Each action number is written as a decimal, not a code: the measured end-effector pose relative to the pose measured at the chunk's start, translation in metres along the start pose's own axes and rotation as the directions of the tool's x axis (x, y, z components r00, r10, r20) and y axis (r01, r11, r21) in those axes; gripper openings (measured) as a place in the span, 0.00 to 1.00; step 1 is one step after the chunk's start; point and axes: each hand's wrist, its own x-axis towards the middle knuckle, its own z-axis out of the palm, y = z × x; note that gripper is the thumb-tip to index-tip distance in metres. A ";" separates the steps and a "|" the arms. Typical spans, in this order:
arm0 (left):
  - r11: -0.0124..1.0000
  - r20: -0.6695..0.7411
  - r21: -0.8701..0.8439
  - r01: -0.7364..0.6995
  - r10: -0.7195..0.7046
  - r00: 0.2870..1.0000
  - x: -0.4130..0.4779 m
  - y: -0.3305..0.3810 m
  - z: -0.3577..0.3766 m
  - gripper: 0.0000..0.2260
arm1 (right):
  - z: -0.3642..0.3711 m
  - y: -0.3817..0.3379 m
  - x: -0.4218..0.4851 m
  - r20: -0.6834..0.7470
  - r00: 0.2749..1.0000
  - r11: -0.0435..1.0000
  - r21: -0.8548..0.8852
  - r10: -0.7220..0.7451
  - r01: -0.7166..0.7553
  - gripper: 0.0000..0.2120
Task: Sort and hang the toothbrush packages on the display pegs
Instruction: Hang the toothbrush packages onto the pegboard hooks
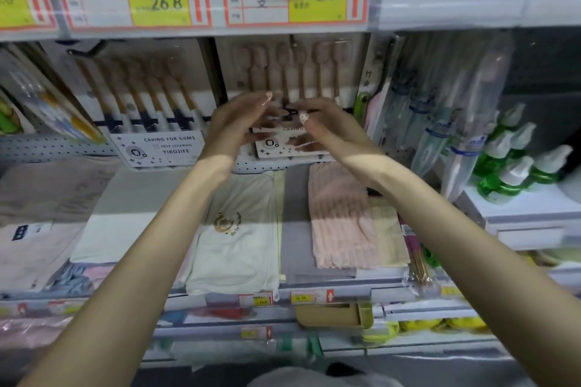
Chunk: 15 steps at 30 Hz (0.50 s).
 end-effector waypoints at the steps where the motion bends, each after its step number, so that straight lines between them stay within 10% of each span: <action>1: 1.000 -0.015 -0.006 0.005 -0.005 1.000 -0.004 0.002 0.006 0.13 | -0.002 0.003 -0.007 -0.019 1.000 1.000 0.007 -0.004 0.004 0.16; 8: 0.976 0.263 0.140 0.164 -0.196 0.945 -0.020 0.025 0.070 0.13 | -0.035 0.009 -0.057 -0.224 0.974 0.996 0.069 -0.031 0.048 0.12; 15: 0.988 0.161 -0.152 -0.031 0.055 0.985 -0.034 0.022 0.122 0.26 | -0.090 -0.013 -0.093 -0.279 0.956 0.988 0.090 -0.093 0.122 0.31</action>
